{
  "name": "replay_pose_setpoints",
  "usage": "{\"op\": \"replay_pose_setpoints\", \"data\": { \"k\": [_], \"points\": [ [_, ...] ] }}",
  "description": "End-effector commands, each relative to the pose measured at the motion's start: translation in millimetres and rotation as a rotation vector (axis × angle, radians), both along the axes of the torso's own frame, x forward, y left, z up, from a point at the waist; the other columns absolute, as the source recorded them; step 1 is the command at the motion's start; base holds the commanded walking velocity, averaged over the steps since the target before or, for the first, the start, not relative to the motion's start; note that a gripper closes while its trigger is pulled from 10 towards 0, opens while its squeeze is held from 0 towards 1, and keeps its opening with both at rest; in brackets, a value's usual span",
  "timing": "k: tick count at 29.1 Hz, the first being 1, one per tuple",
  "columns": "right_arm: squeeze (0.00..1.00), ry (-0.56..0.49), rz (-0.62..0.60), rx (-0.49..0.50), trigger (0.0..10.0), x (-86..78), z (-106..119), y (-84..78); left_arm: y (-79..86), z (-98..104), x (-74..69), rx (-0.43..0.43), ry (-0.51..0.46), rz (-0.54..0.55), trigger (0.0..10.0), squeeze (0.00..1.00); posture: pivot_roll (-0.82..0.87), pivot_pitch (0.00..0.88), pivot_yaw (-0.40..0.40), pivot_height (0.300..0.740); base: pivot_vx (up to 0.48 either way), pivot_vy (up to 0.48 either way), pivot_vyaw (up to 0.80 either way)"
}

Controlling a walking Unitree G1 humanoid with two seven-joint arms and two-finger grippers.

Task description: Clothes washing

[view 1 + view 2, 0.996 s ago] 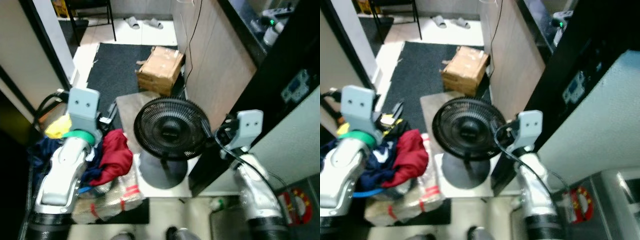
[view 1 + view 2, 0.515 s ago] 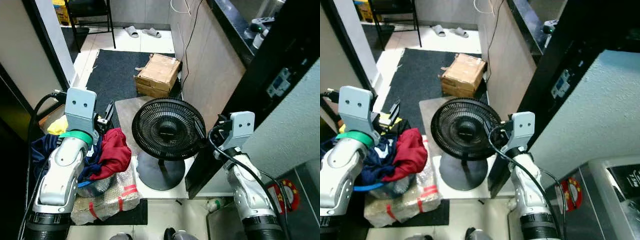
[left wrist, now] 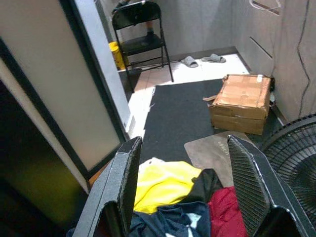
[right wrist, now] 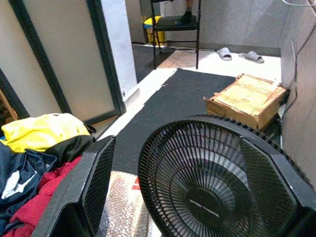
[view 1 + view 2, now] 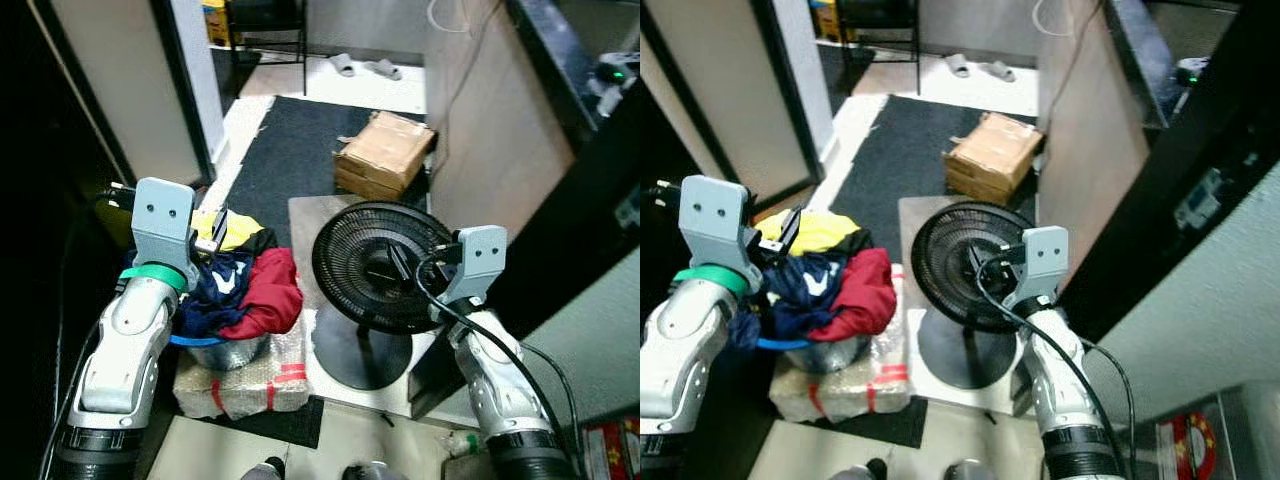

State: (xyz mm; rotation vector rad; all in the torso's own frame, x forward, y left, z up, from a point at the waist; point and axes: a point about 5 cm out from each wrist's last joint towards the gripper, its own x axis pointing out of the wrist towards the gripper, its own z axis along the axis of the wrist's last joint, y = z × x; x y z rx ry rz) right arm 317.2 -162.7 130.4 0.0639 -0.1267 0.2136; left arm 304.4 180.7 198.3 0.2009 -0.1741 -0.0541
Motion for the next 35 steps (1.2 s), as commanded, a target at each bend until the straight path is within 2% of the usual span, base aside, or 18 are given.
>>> {"op": "replay_pose_setpoints", "data": {
  "k": [1, 27, 30, 35],
  "points": [
    [0.00, 0.014, -0.005, -0.003, 10.0, -1.6, -4.8, -0.4, 2.1, -5.7, -0.8, -0.001, 0.022, 0.006, 10.0, 0.00, 0.04, 0.072, 0.008, 0.740, 0.000, 0.000, 0.80],
    [0.00, 0.012, -0.007, 0.003, 10.0, -1.9, -4.7, -0.1, 0.5, -5.6, -1.1, -0.007, 0.022, 0.004, 10.0, 0.00, 0.03, 0.080, 0.008, 0.740, 0.000, 0.000, 0.78],
    [0.00, 0.011, -0.009, 0.021, 10.0, -1.8, -4.4, -0.2, -0.2, -5.2, -0.5, -0.012, 0.017, 0.002, 10.0, 0.00, 0.03, 0.080, 0.009, 0.740, 0.000, 0.000, 0.00],
    [0.00, 0.016, -0.015, 0.037, 10.0, -1.8, -5.2, -1.5, -1.3, -4.2, 0.3, -0.016, 0.009, -0.002, 10.0, 0.00, 0.03, 0.081, 0.009, 0.740, 0.363, 0.313, 0.00]
  ]
}}
